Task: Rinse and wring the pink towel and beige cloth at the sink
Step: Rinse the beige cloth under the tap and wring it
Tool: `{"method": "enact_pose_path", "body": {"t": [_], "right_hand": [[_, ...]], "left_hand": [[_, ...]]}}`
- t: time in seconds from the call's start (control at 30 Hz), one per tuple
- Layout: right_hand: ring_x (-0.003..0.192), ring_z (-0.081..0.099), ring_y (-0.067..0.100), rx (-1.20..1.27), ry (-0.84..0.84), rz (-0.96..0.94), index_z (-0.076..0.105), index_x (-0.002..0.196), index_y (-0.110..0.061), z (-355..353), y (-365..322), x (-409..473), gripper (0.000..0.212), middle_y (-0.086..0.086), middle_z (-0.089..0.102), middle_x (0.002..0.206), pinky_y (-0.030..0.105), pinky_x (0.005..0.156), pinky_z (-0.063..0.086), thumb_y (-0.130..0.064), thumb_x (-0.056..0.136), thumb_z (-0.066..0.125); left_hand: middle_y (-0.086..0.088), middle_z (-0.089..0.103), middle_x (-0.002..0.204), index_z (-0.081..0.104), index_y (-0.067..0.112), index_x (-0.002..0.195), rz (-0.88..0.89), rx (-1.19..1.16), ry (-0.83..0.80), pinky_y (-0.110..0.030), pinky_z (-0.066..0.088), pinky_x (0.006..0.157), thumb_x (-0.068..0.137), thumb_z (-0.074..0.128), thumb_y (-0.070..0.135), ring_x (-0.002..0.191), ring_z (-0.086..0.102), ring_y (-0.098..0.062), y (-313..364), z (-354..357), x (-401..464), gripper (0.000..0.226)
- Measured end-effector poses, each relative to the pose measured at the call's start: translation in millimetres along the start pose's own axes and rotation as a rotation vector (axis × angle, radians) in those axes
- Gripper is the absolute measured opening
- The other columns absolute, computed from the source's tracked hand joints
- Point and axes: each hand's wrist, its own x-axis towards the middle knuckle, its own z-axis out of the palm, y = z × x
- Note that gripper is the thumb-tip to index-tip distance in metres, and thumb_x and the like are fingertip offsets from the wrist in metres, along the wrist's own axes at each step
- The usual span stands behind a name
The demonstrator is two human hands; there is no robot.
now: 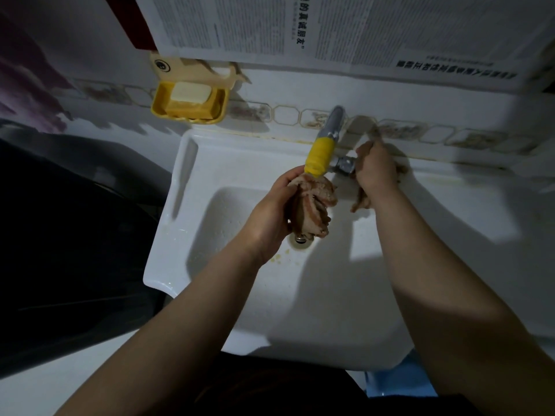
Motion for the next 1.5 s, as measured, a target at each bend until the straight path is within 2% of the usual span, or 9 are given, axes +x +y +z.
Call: {"method": "enact_pose_path", "body": {"t": [0.43, 0.53, 0.63, 0.83, 0.97, 1.13, 1.33, 1.43, 1.5], "right_hand": [[0.104, 0.059, 0.040, 0.003, -0.109, 0.046, 0.054, 0.117, 0.001, -6.5, -4.9, -4.1, 0.036, 0.025, 0.059, 0.114, 0.049, 0.089, 0.050, -0.022, 0.099, 0.032], [0.082, 0.067, 0.036, -0.005, -0.276, 0.250, 0.058, 0.105, -0.011, -10.4, -17.1, -26.6, 0.048, 0.019, 0.065, 0.094, 0.048, 0.069, 0.058, -0.052, 0.095, 0.036], [0.080, 0.066, 0.022, 0.403, -0.438, 0.203, 0.062, 0.087, -0.024, -3.2, -19.5, -69.1, 0.047, 0.002, 0.066, 0.086, 0.029, 0.052, 0.056, -0.064, 0.088, 0.038], [0.071, 0.062, 0.021, 0.626, -0.402, 0.036, 0.064, 0.079, -0.020, 13.1, 0.5, -100.2, 0.019, 0.004, 0.065, 0.072, 0.041, 0.074, 0.051, -0.033, 0.090, 0.056], [0.096, 0.063, 0.028, 0.705, -0.302, 0.167, 0.065, 0.077, -0.037, 18.3, -10.7, -89.8, 0.019, 0.004, 0.066, 0.092, 0.042, 0.085, 0.050, -0.049, 0.076, 0.051], [0.103, 0.061, 0.027, 0.792, -0.237, 0.271, 0.056, 0.113, -0.028, 31.8, -21.6, -81.4, 0.028, 0.009, 0.062, 0.115, 0.046, 0.091, 0.051, -0.045, 0.096, 0.041], [0.035, 0.046, 0.006, 0.892, -0.185, 0.304, 0.053, 0.081, -0.025, 33.9, -32.2, -83.3, 0.023, 0.000, 0.052, 0.059, 0.015, 0.038, 0.034, -0.033, 0.099, 0.042], [0.044, 0.052, 0.004, 0.627, -0.244, -0.010, 0.049, 0.068, -0.028, 53.6, -36.9, -112.1, 0.025, -0.007, 0.052, 0.053, 0.020, 0.044, 0.040, -0.035, 0.091, 0.055], [0.060, 0.060, 0.013, 0.400, -0.326, -0.121, 0.047, 0.067, -0.033, 67.4, -37.5, -132.2, 0.025, -0.008, 0.058, 0.059, 0.025, 0.055, 0.047, -0.050, 0.084, 0.057]], "left_hand": [[-0.011, 0.058, 0.128, 0.049, 0.022, 0.132, 0.008, 0.003, 0.024, -0.059, 0.041, 0.101, 0.102, 0.033, 0.023, 0.119, 0.055, -0.035, 0.2, 6.1, 0.9, 0.033], [-0.011, 0.062, 0.122, 0.053, 0.025, 0.124, 0.010, -0.025, 0.031, -0.052, 0.046, 0.098, 0.100, 0.041, 0.020, 0.114, 0.058, -0.035, -1.8, 5.7, 1.8, 0.027], [-0.010, 0.067, 0.100, 0.051, 0.013, 0.121, -0.007, 0.007, 0.103, -0.040, 0.054, 0.076, 0.094, 0.048, 0.015, 0.091, 0.064, -0.029, -5.5, -0.2, 5.2, 0.028], [-0.020, 0.068, 0.077, 0.064, 0.004, 0.101, 0.003, 0.355, 0.135, -0.028, 0.042, 0.046, 0.094, 0.049, 0.013, 0.056, 0.056, -0.028, -14.1, -30.6, 9.6, 0.019], [-0.013, 0.068, 0.062, 0.067, 0.007, 0.080, -0.140, 0.875, 0.163, -0.021, 0.042, 0.040, 0.091, 0.052, 0.052, 0.047, 0.055, -0.023, -31.3, -53.3, 12.2, 0.049], [-0.014, 0.066, 0.080, 0.066, -0.004, 0.100, -0.251, 0.534, -0.003, -0.023, 0.039, 0.056, 0.077, 0.041, 0.075, 0.059, 0.054, -0.015, -53.6, -65.6, 20.5, 0.086], [-0.024, 0.059, 0.122, 0.055, 0.003, 0.129, -0.085, -0.121, 0.107, -0.041, 0.051, 0.083, 0.103, 0.030, 0.030, 0.102, 0.059, -0.033, -73.2, -57.9, 30.6, 0.045], [-0.021, 0.057, 0.089, 0.057, 0.005, 0.107, -0.135, -0.290, 0.326, -0.027, 0.050, 0.050, 0.104, 0.024, 0.035, 0.058, 0.057, -0.024, -61.7, -41.2, 45.1, 0.045], [-0.010, 0.048, 0.077, 0.052, 0.010, 0.090, -0.166, -0.250, 0.360, -0.026, 0.044, 0.052, 0.103, 0.025, 0.038, 0.056, 0.050, -0.018, -54.5, -28.4, 51.5, 0.042]]}}
